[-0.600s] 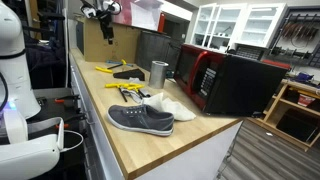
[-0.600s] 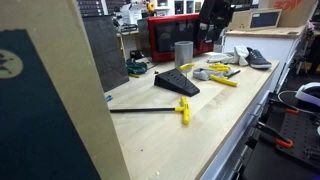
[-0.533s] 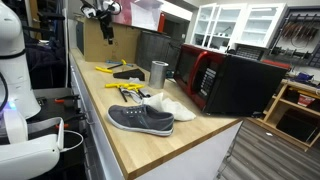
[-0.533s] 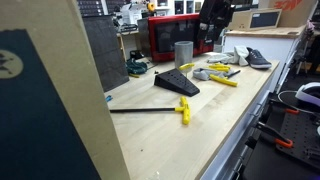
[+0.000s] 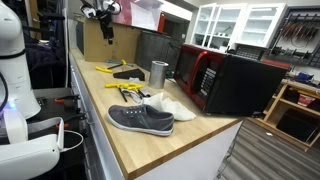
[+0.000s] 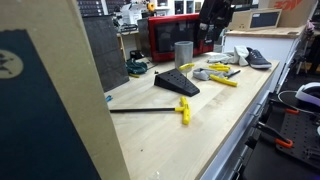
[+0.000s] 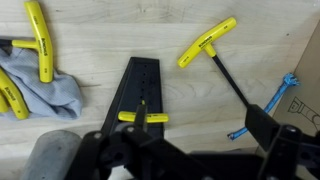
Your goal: Put one wrench in the silver container then place the wrench on the black stand.
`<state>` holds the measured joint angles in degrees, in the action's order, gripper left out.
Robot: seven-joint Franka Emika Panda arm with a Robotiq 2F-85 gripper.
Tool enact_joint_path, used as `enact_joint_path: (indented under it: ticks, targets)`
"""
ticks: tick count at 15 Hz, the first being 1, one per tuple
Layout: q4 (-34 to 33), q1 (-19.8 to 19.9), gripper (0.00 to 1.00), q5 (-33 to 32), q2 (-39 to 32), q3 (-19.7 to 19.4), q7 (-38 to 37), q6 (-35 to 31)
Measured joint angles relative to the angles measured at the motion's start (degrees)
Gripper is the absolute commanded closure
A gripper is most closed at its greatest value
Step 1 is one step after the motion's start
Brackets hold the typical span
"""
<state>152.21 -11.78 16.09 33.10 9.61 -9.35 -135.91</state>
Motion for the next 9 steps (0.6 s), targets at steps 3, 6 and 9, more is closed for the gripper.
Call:
enact_joint_path:
  ticks: [3, 6, 9]
  targets:
    - [0.0, 0.0, 0.00, 0.0, 0.0, 0.0, 0.0, 0.0]
    - [0.0, 0.0, 0.00, 0.0, 0.0, 0.0, 0.0, 0.0]
    - [0.0, 0.0, 0.00, -0.1, 0.0, -0.4, 0.3, 0.8]
